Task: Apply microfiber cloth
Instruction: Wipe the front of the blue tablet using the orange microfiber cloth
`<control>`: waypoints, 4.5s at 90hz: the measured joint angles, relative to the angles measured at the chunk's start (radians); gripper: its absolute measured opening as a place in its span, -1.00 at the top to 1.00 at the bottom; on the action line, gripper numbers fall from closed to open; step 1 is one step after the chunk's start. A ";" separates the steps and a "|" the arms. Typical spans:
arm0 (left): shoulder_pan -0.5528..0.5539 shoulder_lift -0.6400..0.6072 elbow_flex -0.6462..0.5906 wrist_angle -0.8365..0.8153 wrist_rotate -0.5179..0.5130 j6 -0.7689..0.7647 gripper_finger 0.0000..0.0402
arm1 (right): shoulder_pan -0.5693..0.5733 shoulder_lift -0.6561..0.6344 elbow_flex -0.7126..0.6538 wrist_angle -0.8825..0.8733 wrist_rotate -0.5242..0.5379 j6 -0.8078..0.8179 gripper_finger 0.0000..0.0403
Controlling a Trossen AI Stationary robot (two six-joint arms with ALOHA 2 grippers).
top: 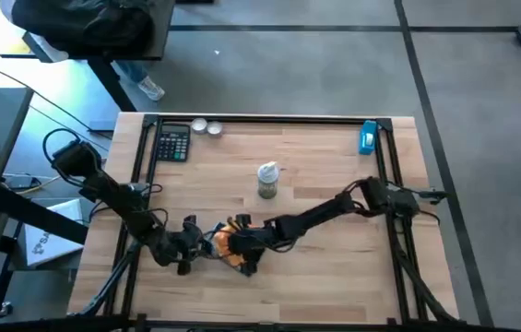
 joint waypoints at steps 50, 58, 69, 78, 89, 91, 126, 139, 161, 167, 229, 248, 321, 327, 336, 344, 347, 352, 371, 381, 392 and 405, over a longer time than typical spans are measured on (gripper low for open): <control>0.001 0.124 0.003 0.015 -0.023 -0.055 0.43 | 0.003 0.012 -0.003 0.090 0.031 -0.008 1.00; 0.001 0.162 0.004 0.034 -0.025 -0.078 0.43 | -0.003 0.022 -0.004 0.129 0.033 -0.009 1.00; 0.002 0.190 0.003 0.087 -0.027 -0.051 0.43 | -0.007 0.041 -0.004 0.201 0.034 -0.035 1.00; 0.003 0.196 0.002 0.108 -0.023 -0.026 0.43 | -0.013 0.048 -0.004 0.227 0.024 -0.037 1.00; 0.003 0.196 0.002 0.105 -0.019 -0.037 0.43 | -0.019 0.050 -0.001 0.169 0.017 -0.050 1.00; 0.003 0.196 0.002 0.105 -0.018 -0.040 0.43 | -0.020 0.049 0.001 0.152 0.020 -0.049 1.00; 0.002 0.197 0.001 0.105 -0.017 -0.045 0.43 | -0.045 0.051 -0.003 0.136 0.354 0.041 1.00; 0.001 0.197 0.000 0.109 -0.010 -0.048 0.43 | -0.049 0.052 -0.005 0.163 0.275 0.058 1.00; 0.000 0.198 0.000 0.112 -0.012 -0.042 0.43 | -0.038 0.067 -0.003 0.240 0.042 -0.004 1.00; 0.000 0.198 0.000 0.113 -0.013 -0.048 0.43 | -0.043 0.067 -0.002 0.218 0.098 0.019 1.00; 0.002 0.199 -0.001 0.119 -0.010 -0.083 0.43 | 0.037 0.048 -0.002 0.161 -0.015 -0.046 1.00; 0.002 0.199 -0.001 0.118 -0.015 -0.078 0.43 | 0.048 0.048 -0.003 0.196 -0.218 -0.025 1.00; 0.061 0.196 -0.002 0.111 -0.018 -0.011 0.43 | 0.126 0.064 -0.001 0.204 -0.165 0.032 1.00; 0.057 0.196 -0.002 0.112 -0.017 -0.006 0.43 | 0.119 0.064 -0.001 0.220 -0.061 -0.017 1.00; 0.053 0.196 -0.002 0.112 -0.017 -0.007 0.43 | 0.072 0.065 -0.003 0.251 0.055 -0.089 1.00; 0.053 0.196 -0.002 0.111 -0.017 -0.011 0.43 | 0.023 0.066 -0.004 0.256 0.087 -0.111 1.00; 0.053 0.195 -0.003 0.109 -0.017 -0.012 0.43 | 0.009 0.066 -0.004 0.255 0.084 -0.112 1.00; 0.053 0.195 -0.003 0.108 -0.017 -0.011 0.43 | -0.010 0.065 -0.004 0.249 0.038 -0.107 1.00; 0.052 0.196 0.000 0.112 -0.005 -0.020 0.43 | 0.013 0.057 0.002 0.119 -0.176 -0.061 1.00; 0.050 0.196 0.000 0.120 0.016 -0.021 0.43 | 0.096 0.056 0.003 0.067 -0.183 -0.053 1.00; 0.051 0.195 0.000 0.123 0.030 -0.016 0.43 | 0.142 0.059 0.000 0.118 -0.108 -0.089 1.00; 0.051 0.195 0.000 0.123 0.033 -0.015 0.43 | 0.109 0.064 -0.003 0.185 -0.060 -0.168 1.00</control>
